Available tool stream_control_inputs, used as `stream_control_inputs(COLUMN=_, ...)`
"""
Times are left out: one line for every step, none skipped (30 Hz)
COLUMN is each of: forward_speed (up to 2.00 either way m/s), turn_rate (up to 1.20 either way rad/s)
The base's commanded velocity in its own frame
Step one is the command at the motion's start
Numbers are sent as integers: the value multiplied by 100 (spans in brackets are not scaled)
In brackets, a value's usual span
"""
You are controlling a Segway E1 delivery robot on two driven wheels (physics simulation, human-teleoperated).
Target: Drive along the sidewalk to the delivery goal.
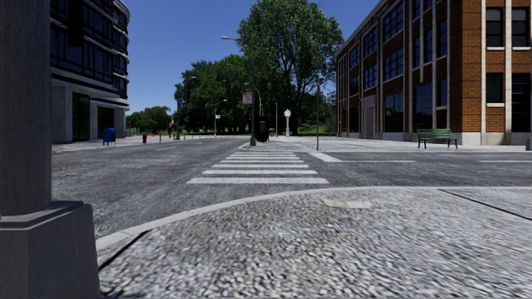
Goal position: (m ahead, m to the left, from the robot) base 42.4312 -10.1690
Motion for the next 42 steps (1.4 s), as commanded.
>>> stream_control_inputs(forward_speed=200, turn_rate=0)
stream_control_inputs(forward_speed=200, turn_rate=0)
stream_control_inputs(forward_speed=200, turn_rate=0)
stream_control_inputs(forward_speed=200, turn_rate=0)
stream_control_inputs(forward_speed=200, turn_rate=0)
stream_control_inputs(forward_speed=200, turn_rate=0)
stream_control_inputs(forward_speed=200, turn_rate=0)
stream_control_inputs(forward_speed=200, turn_rate=-1)
stream_control_inputs(forward_speed=200, turn_rate=-5)
stream_control_inputs(forward_speed=200, turn_rate=-8)
stream_control_inputs(forward_speed=200, turn_rate=-9)
stream_control_inputs(forward_speed=200, turn_rate=-10)
stream_control_inputs(forward_speed=200, turn_rate=-13)
stream_control_inputs(forward_speed=200, turn_rate=-15)
stream_control_inputs(forward_speed=200, turn_rate=-15)
stream_control_inputs(forward_speed=200, turn_rate=-15)
stream_control_inputs(forward_speed=200, turn_rate=-18)
stream_control_inputs(forward_speed=200, turn_rate=-19)
stream_control_inputs(forward_speed=200, turn_rate=-18)
stream_control_inputs(forward_speed=200, turn_rate=-1)
stream_control_inputs(forward_speed=200, turn_rate=0)
stream_control_inputs(forward_speed=200, turn_rate=0)
stream_control_inputs(forward_speed=200, turn_rate=0)
stream_control_inputs(forward_speed=200, turn_rate=0)
stream_control_inputs(forward_speed=200, turn_rate=0)
stream_control_inputs(forward_speed=200, turn_rate=0)
stream_control_inputs(forward_speed=200, turn_rate=0)
stream_control_inputs(forward_speed=200, turn_rate=0)
stream_control_inputs(forward_speed=200, turn_rate=0)
stream_control_inputs(forward_speed=200, turn_rate=0)
stream_control_inputs(forward_speed=200, turn_rate=0)
stream_control_inputs(forward_speed=200, turn_rate=0)
stream_control_inputs(forward_speed=200, turn_rate=0)
stream_control_inputs(forward_speed=200, turn_rate=0)
stream_control_inputs(forward_speed=194, turn_rate=0)
stream_control_inputs(forward_speed=173, turn_rate=0)
stream_control_inputs(forward_speed=159, turn_rate=0)
stream_control_inputs(forward_speed=159, turn_rate=0)
stream_control_inputs(forward_speed=150, turn_rate=0)
stream_control_inputs(forward_speed=147, turn_rate=0)
stream_control_inputs(forward_speed=146, turn_rate=0)
stream_control_inputs(forward_speed=145, turn_rate=0)
